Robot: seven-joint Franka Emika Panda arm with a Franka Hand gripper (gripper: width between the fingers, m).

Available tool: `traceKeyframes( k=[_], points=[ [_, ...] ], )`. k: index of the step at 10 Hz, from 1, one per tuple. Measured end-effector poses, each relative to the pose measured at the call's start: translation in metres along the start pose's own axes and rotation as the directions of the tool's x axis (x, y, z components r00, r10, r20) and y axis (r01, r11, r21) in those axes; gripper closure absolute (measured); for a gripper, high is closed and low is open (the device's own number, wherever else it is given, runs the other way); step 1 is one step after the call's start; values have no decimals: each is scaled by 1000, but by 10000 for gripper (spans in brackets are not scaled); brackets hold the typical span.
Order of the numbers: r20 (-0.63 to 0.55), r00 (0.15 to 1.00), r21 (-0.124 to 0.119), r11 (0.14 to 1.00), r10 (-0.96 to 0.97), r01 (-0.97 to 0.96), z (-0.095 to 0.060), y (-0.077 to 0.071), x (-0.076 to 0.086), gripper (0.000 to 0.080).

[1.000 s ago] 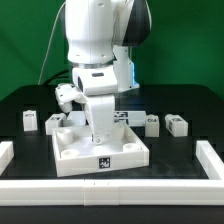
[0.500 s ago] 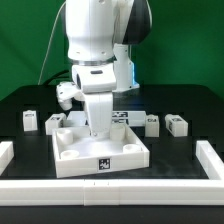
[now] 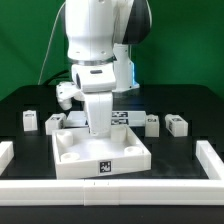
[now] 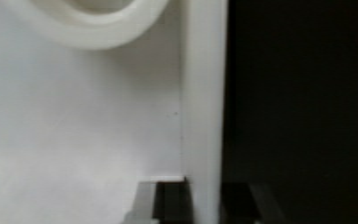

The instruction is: Assemble one leg

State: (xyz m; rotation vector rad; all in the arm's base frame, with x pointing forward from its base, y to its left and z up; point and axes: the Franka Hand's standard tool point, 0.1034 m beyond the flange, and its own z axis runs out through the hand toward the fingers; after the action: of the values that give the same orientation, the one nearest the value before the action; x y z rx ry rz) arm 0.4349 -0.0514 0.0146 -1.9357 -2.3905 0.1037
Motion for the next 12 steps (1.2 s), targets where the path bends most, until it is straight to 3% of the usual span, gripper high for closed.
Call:
traceKeyframes(
  k=[4,6,12],
  points=[
    [0,999,-10,999,41,-41,-2,4,7,739],
    [-5,995,-25,995,101,-101,-4,17,27,739],
    [-27,970,-62,968,241,-243,-9,74,92,739]
  ],
)
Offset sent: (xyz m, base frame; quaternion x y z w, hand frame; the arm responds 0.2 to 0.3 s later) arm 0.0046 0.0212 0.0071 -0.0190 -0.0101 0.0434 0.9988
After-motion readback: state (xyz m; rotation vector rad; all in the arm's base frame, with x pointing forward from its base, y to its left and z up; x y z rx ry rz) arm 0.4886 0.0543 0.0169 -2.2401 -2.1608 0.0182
